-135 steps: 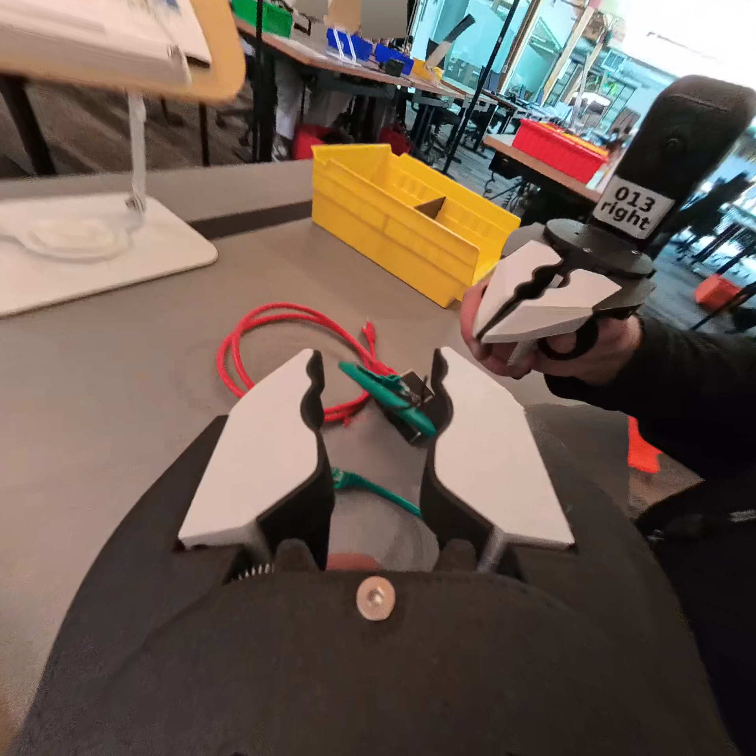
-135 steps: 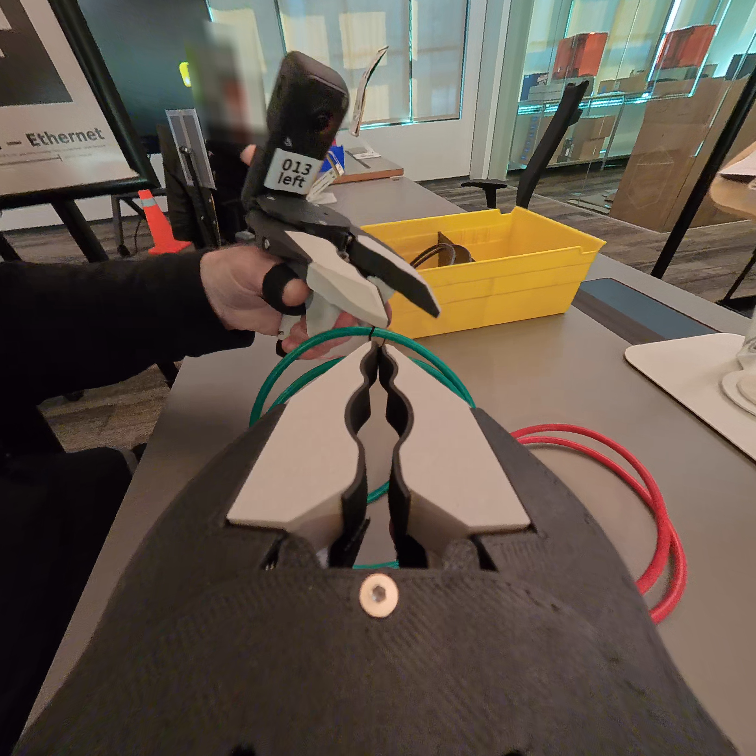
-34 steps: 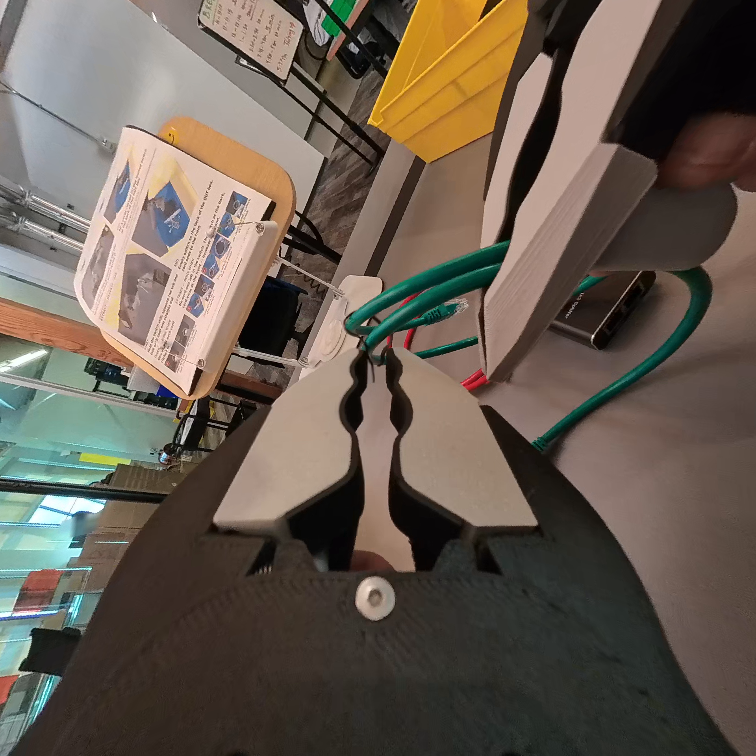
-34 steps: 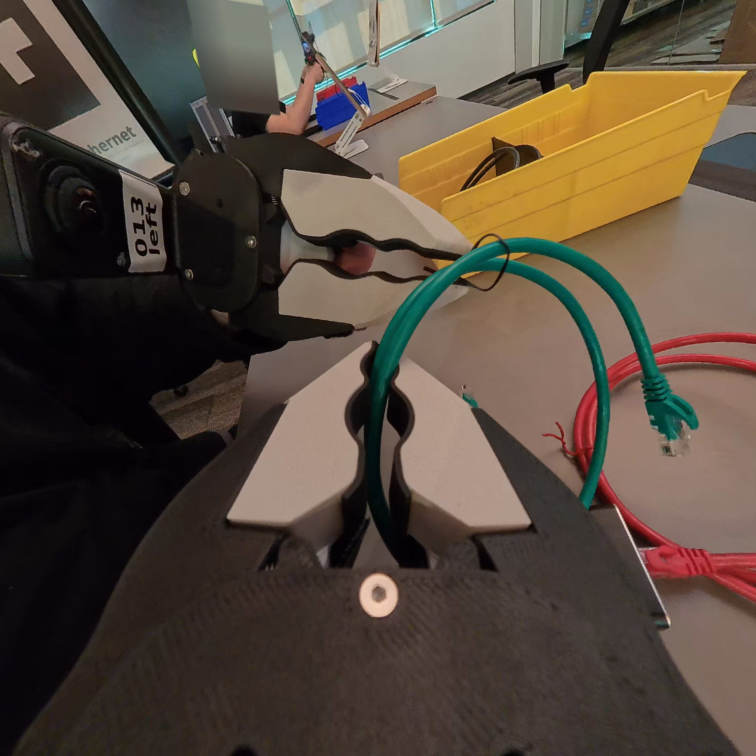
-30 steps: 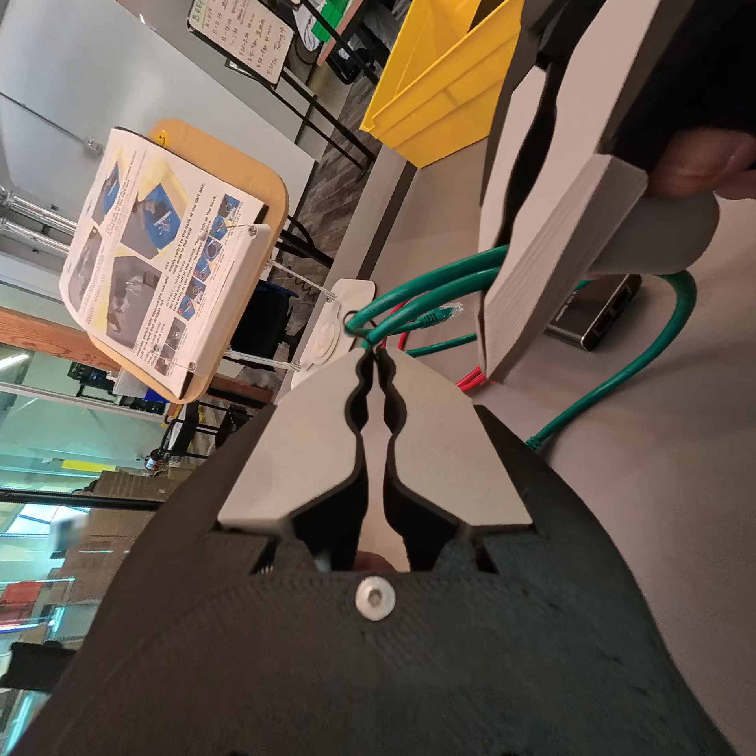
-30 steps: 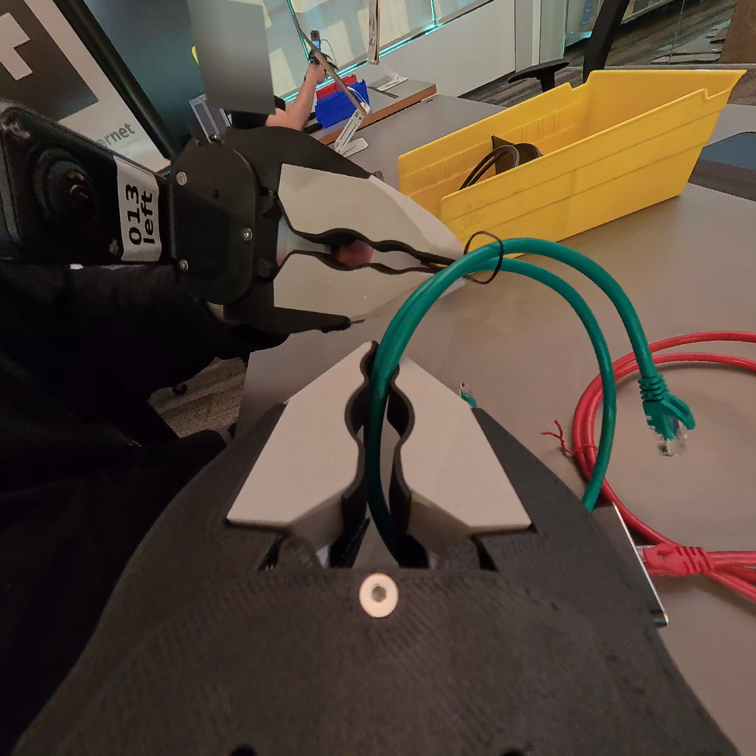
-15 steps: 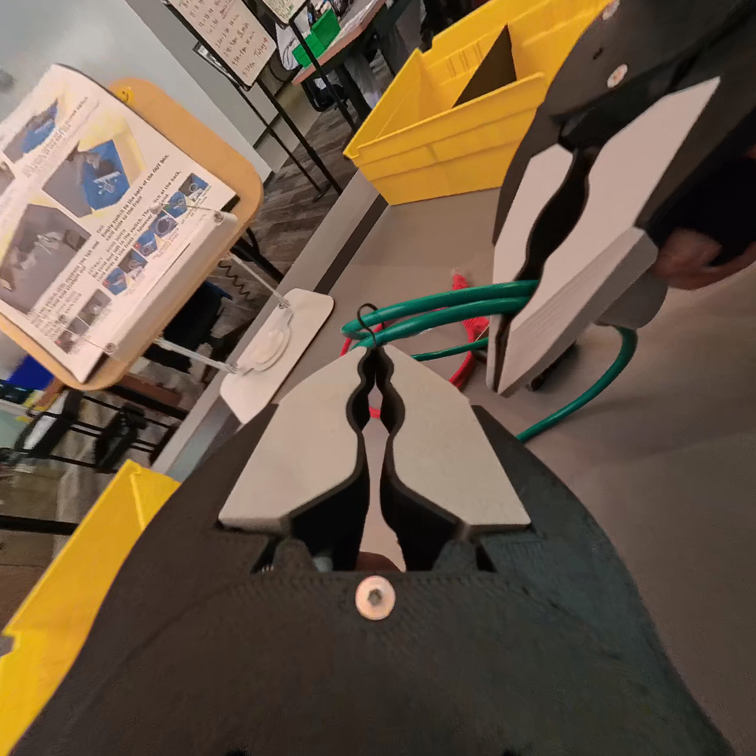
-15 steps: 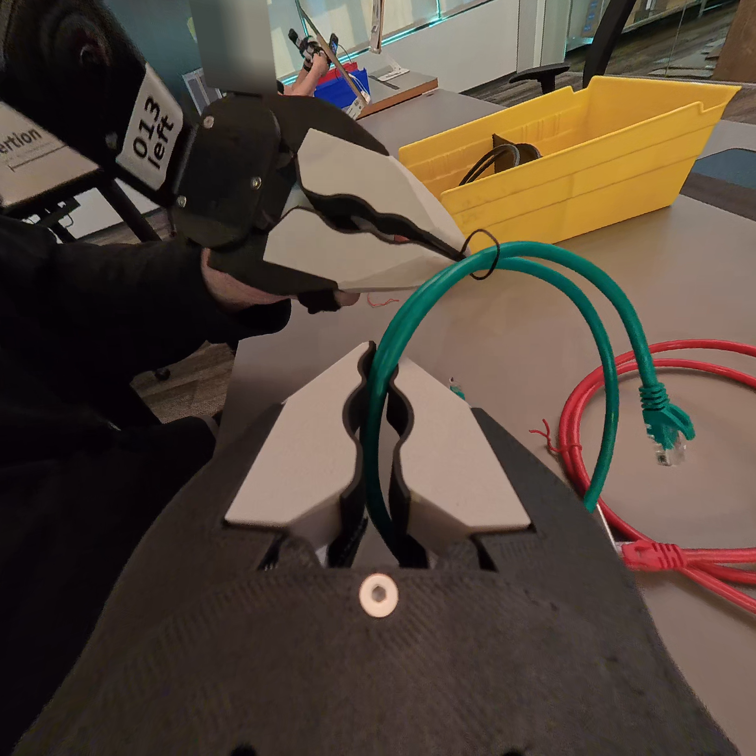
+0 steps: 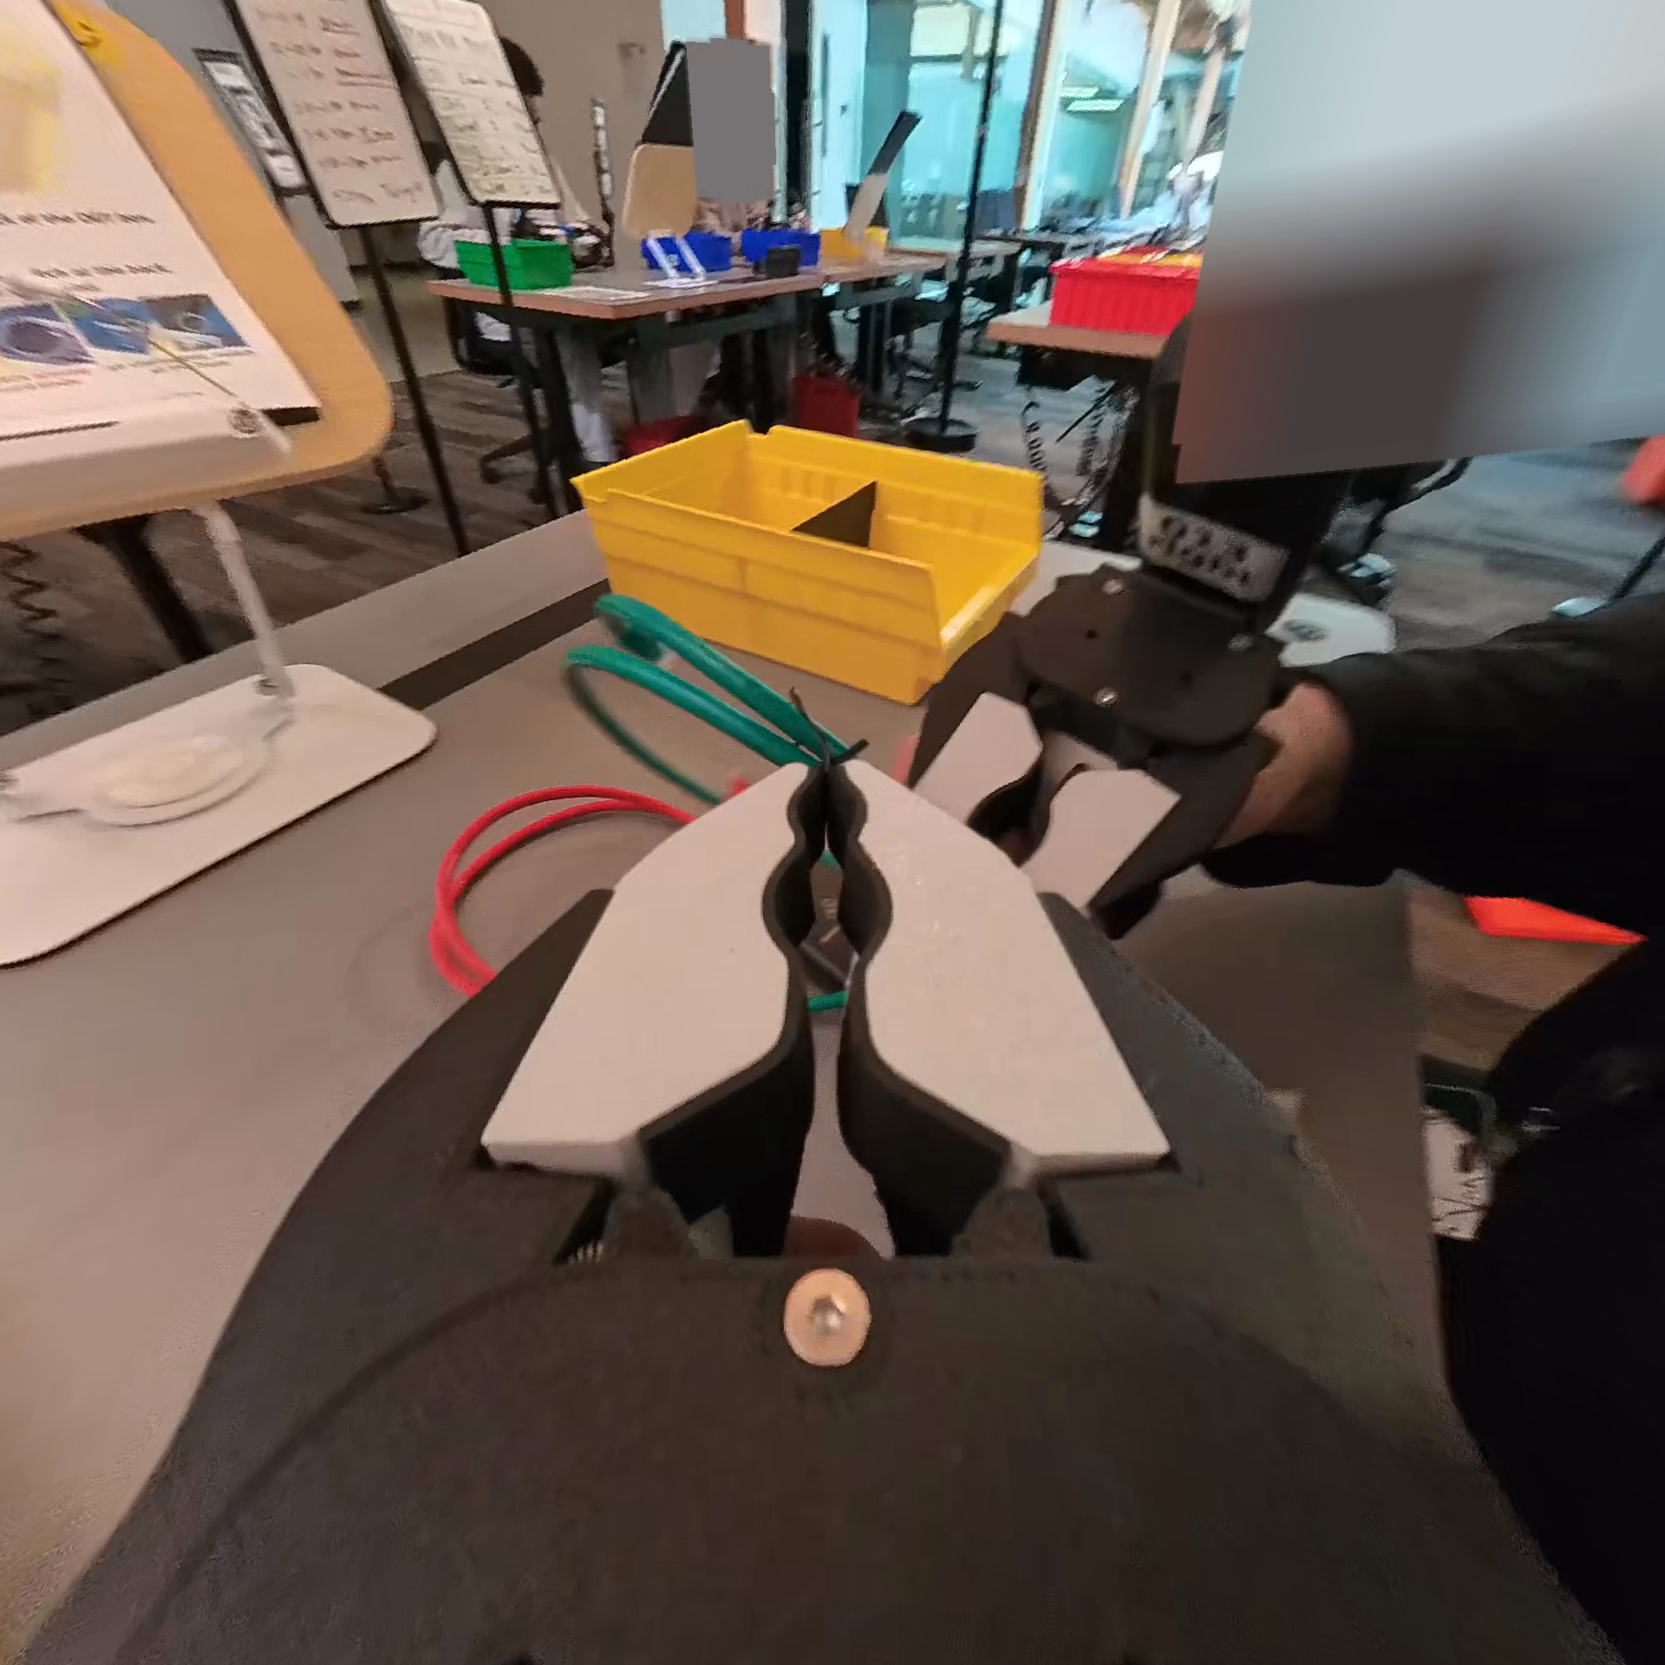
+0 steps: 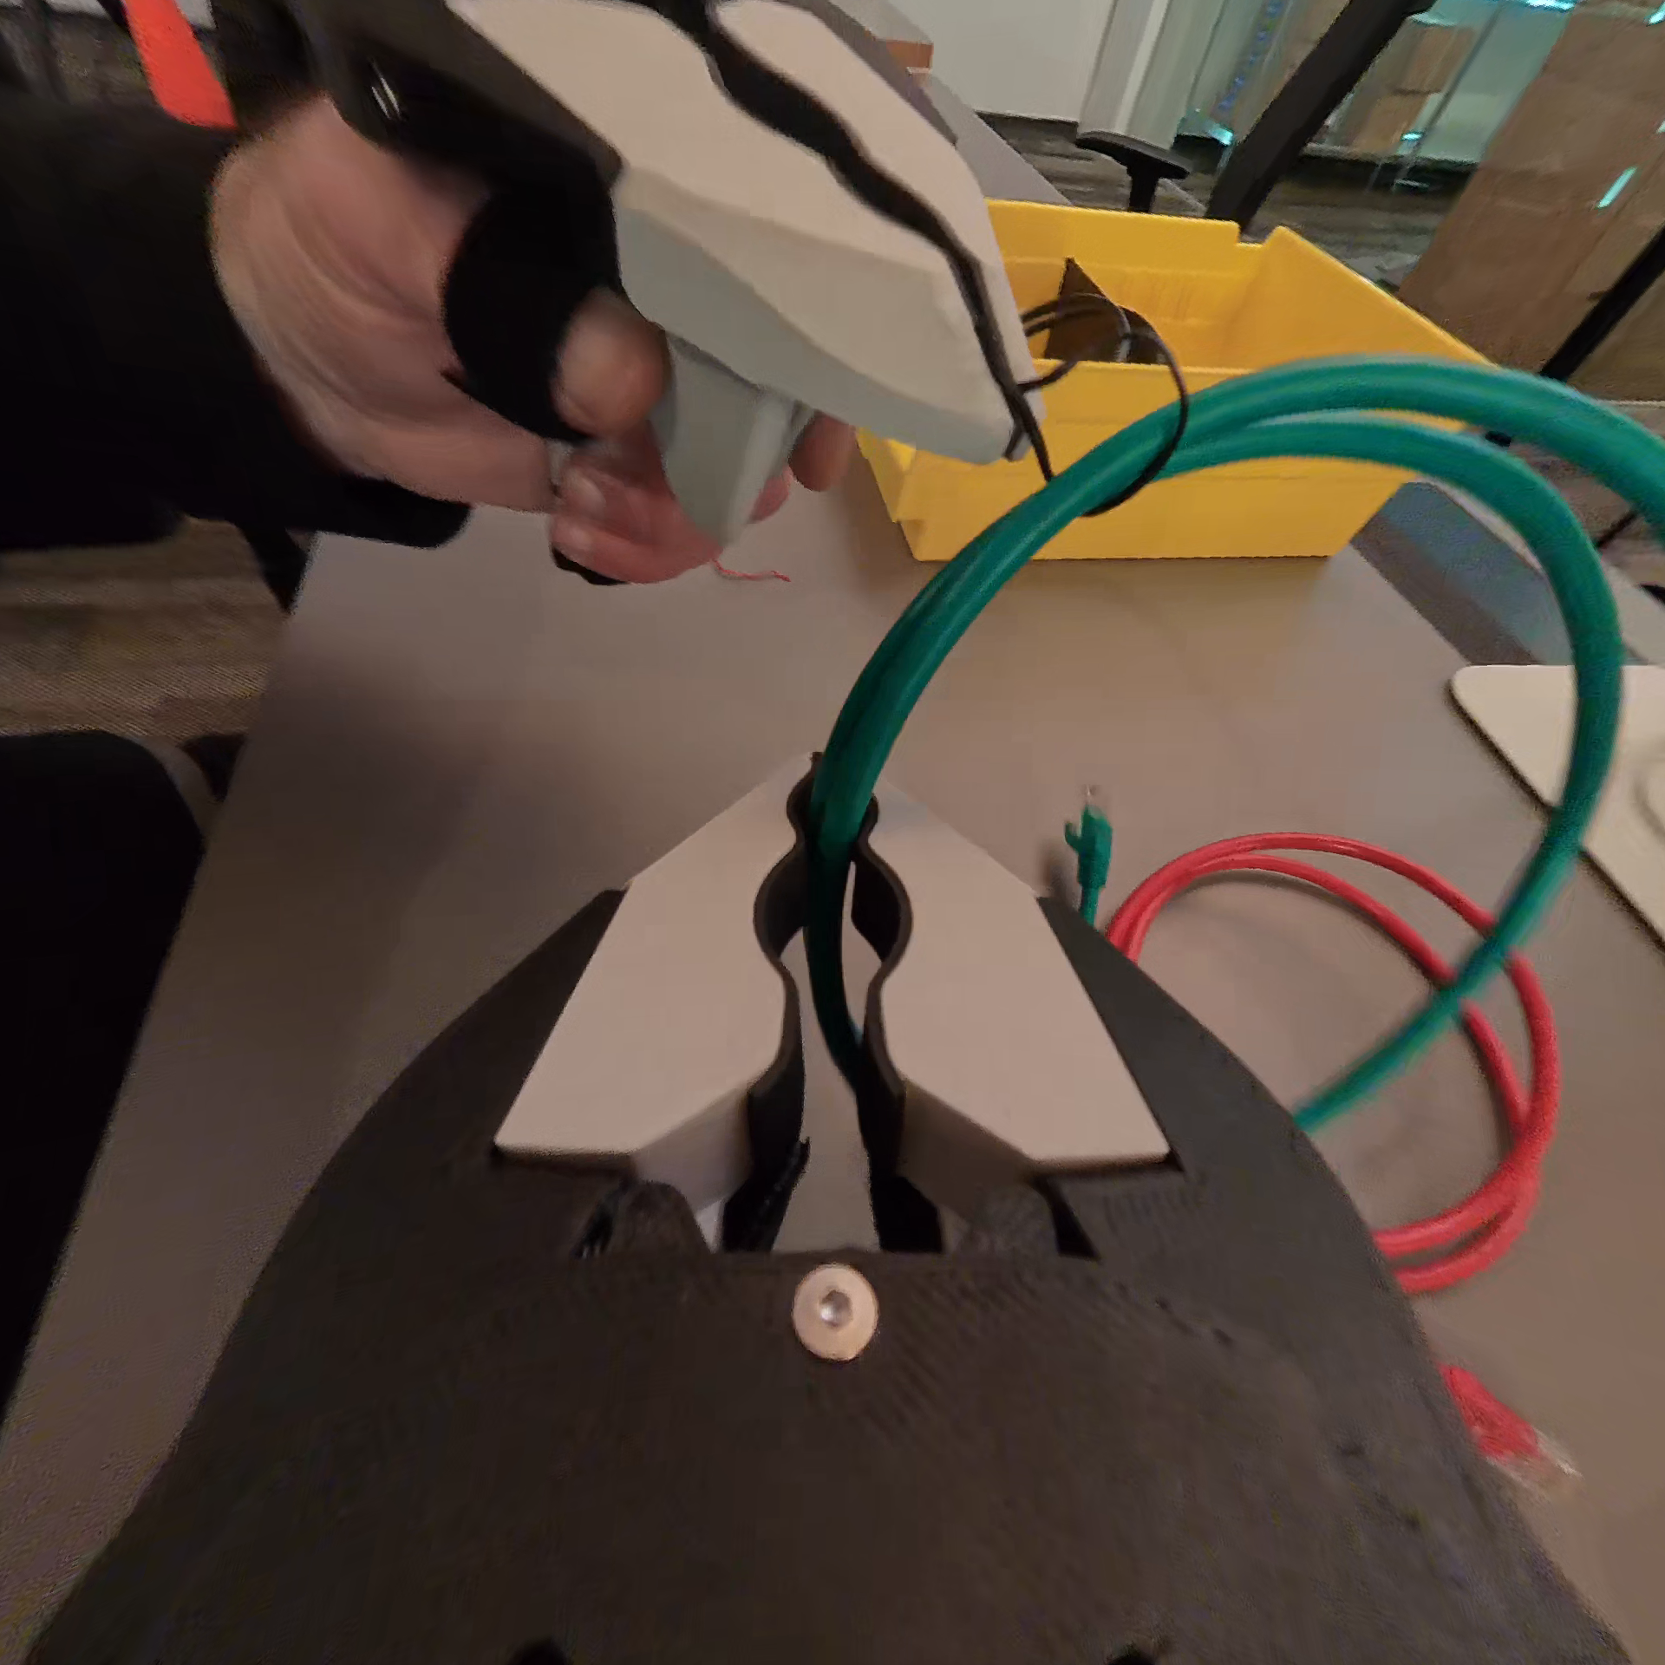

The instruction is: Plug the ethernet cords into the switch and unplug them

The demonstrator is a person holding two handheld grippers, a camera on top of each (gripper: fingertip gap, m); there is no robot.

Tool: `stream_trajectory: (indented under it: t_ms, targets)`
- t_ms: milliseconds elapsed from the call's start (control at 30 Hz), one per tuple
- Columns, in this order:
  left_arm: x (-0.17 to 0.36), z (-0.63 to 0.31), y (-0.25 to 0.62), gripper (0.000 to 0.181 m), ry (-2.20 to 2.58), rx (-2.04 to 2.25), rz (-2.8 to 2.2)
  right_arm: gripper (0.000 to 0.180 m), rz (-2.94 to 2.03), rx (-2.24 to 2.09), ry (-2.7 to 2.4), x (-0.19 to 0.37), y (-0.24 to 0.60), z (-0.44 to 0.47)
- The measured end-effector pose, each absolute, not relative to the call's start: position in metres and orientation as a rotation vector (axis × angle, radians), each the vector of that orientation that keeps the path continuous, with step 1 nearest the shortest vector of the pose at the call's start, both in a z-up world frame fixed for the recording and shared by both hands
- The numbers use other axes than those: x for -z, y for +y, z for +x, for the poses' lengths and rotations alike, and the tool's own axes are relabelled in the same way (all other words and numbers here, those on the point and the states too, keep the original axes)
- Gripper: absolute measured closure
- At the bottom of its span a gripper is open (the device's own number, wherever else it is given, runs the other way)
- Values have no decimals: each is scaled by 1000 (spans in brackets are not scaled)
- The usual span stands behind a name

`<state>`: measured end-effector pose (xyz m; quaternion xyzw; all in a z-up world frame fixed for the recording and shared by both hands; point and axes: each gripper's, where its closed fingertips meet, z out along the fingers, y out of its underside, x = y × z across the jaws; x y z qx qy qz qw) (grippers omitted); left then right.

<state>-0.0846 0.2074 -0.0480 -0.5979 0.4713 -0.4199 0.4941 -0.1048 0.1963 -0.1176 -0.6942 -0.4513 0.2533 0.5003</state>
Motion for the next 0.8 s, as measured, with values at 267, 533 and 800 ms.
stream_trajectory:
  t_ms: [267,533,800]
  targets:
    - [44,-88,191,180,1151,1183,-1426,180,-1689,-466,-1102,124,209,-95]
    - [55,-88,193,180,1132,1227,-1466,155,-1674,-673,-1038,104,197,-92]
    - [64,-83,191,180,1099,1309,-1478,180,-1669,-543,-1080,100,197,-86]
